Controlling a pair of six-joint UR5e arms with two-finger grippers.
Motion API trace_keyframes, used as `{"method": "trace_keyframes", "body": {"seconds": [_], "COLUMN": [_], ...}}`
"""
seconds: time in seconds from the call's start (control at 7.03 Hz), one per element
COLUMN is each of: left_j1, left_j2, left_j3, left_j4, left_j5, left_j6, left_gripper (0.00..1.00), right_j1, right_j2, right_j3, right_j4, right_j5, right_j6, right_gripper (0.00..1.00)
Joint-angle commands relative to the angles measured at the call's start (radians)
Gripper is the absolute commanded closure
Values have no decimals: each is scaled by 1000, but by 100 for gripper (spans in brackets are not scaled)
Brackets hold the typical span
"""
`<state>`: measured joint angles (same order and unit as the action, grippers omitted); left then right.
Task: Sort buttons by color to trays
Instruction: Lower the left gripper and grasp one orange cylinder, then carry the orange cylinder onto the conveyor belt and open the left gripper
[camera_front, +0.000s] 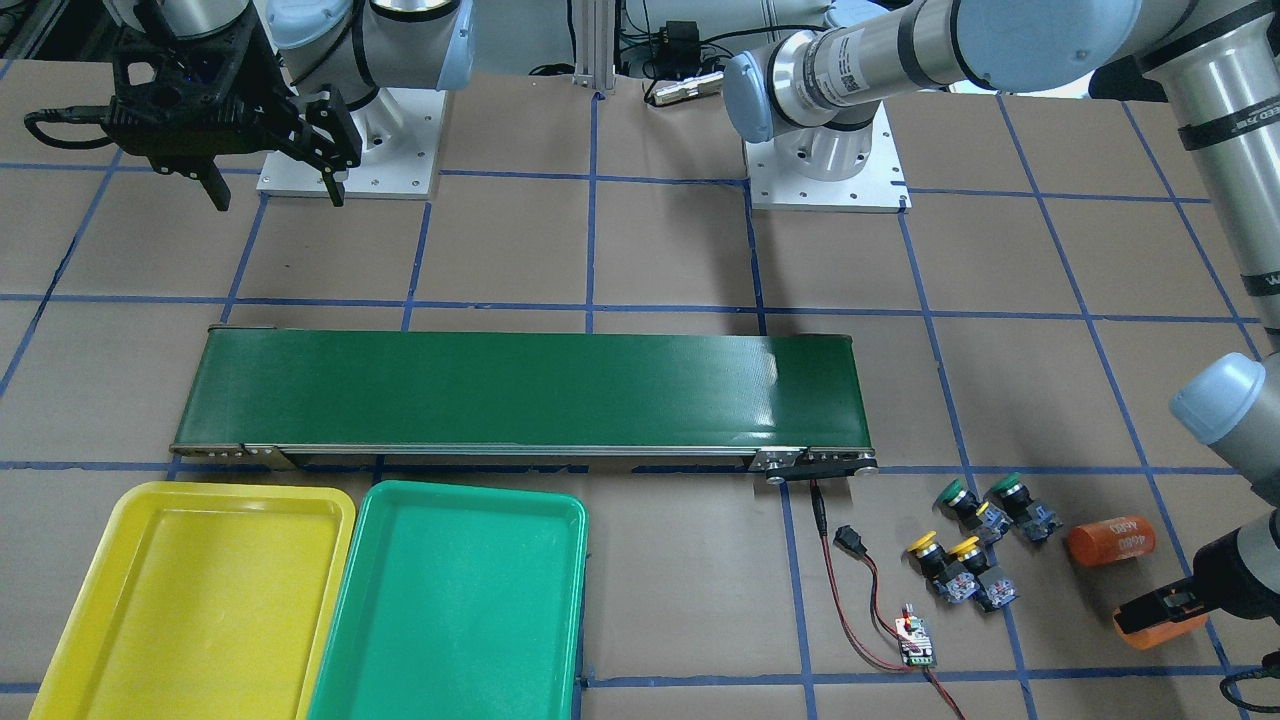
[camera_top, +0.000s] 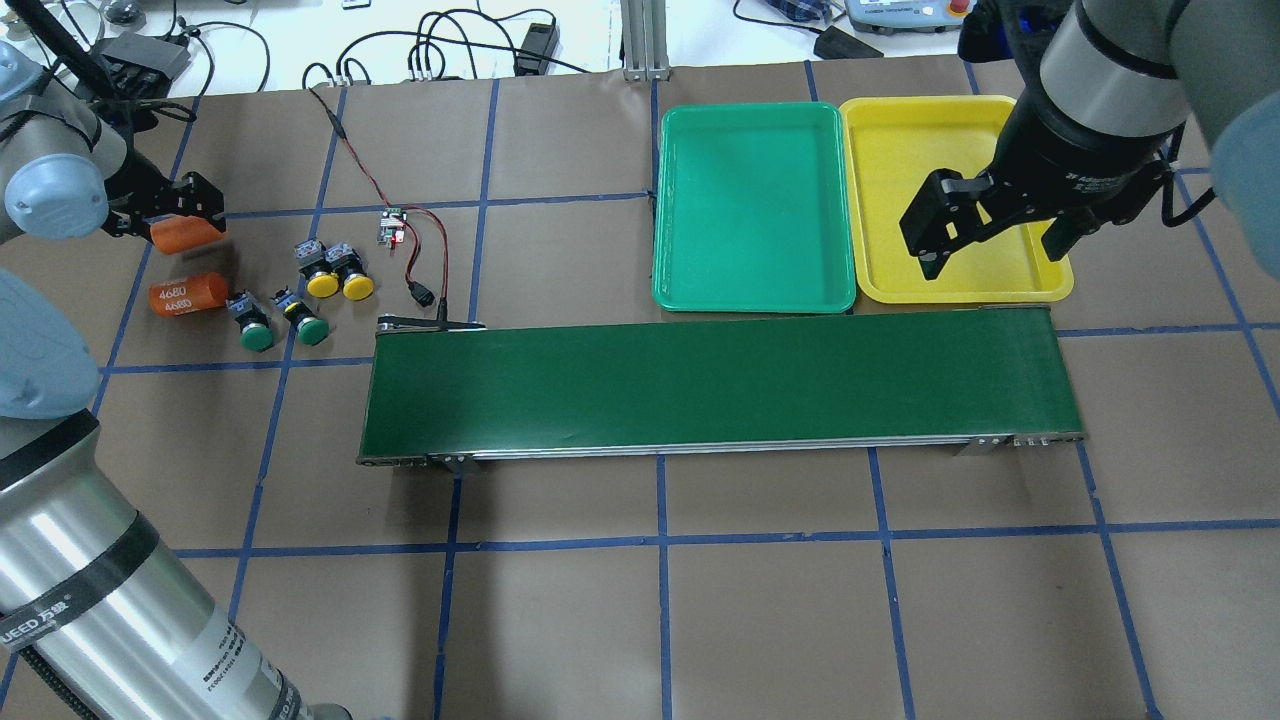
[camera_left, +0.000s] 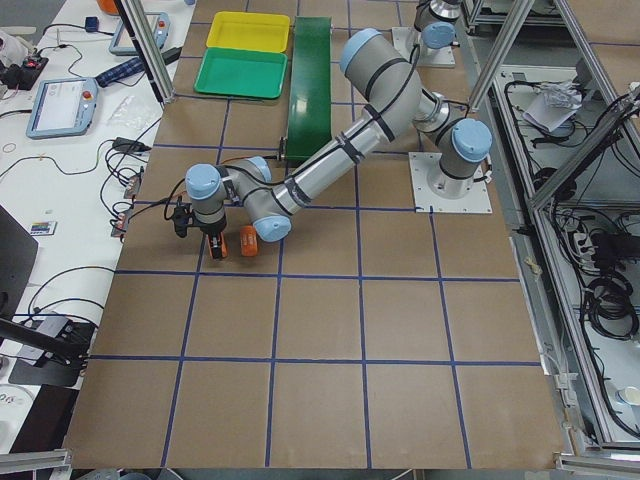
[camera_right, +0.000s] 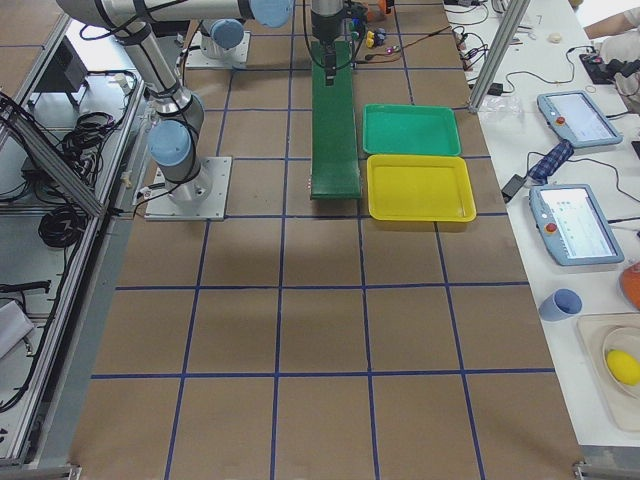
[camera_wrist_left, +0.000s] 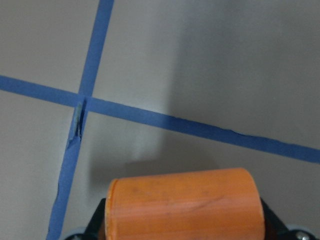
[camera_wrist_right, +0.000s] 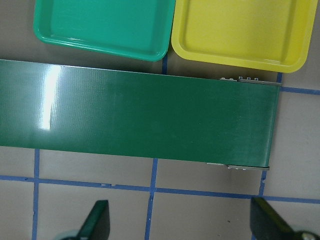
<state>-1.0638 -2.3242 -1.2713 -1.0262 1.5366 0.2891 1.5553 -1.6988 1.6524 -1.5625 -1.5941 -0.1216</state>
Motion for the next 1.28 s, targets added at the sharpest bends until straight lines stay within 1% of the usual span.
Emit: {"method": "trace_keyframes", "body": {"seconds": [0.0,0.14,0.28,0.43,0.57,0.71,1.14], "left_j1": [-81,-163,-242,-281,-297,-298,-356], "left_j2": [121,167,221,285,354,403,448], "left_j3": [35,23,-5,-58,-159,-257,-365], "left_j4": [-179,-220,-312,-387,-411,-393,-387], "left_j5": [-35,-36,-36,-41,-71,-82,-79], "left_j6": [4,-1,-7,-7,-14,-27,-59], "left_gripper": [100,100,100,100,100,100,100], "right_j1": [0,0,0,0,0,0,2], "right_j2": [-1,1,1,-4,-5,-5,-6], "right_j3": [1,0,0,0,1,1,1], "right_j4": [2,4,4,7,7,7,7], "right_j5": [2,-3,0,-3,-1,-1,-1], "right_j6": [0,0,0,-1,-1,0,0], "right_gripper": [0,0,0,0,0,0,0]}}
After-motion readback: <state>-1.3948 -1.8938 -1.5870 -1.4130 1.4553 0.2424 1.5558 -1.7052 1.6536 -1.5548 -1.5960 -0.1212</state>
